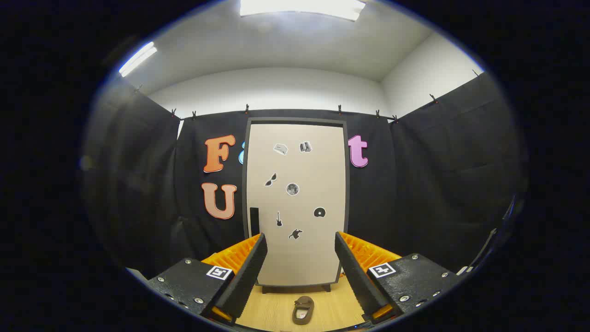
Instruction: Open the shoe cabinet door, grab the shoes and put them into the shoe cabinet, then close the shoe cabinet door.
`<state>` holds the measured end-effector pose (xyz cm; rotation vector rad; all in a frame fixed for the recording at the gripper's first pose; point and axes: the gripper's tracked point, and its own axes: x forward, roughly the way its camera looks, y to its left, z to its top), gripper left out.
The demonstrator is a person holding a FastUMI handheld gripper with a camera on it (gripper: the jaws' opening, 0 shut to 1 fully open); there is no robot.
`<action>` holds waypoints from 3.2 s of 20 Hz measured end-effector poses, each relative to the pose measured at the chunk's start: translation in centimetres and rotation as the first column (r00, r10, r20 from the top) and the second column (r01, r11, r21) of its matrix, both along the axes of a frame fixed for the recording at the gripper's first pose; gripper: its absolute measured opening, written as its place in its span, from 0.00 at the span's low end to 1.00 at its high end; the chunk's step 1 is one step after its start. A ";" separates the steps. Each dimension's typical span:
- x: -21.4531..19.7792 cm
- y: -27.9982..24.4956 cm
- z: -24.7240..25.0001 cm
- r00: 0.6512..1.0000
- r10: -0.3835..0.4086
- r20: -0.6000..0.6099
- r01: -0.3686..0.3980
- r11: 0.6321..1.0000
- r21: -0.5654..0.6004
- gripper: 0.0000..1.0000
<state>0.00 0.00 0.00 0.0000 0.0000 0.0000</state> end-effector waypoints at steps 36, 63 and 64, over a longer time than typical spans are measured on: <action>18.5 12.3 -5.4 0.995 0.084 -0.052 -0.081 0.996 0.045 0.89; 32.0 17.4 -13.0 0.985 0.018 -0.174 -0.025 0.999 -0.035 0.39; 32.0 17.4 -13.3 0.980 0.035 -0.195 -0.036 0.999 -0.001 0.36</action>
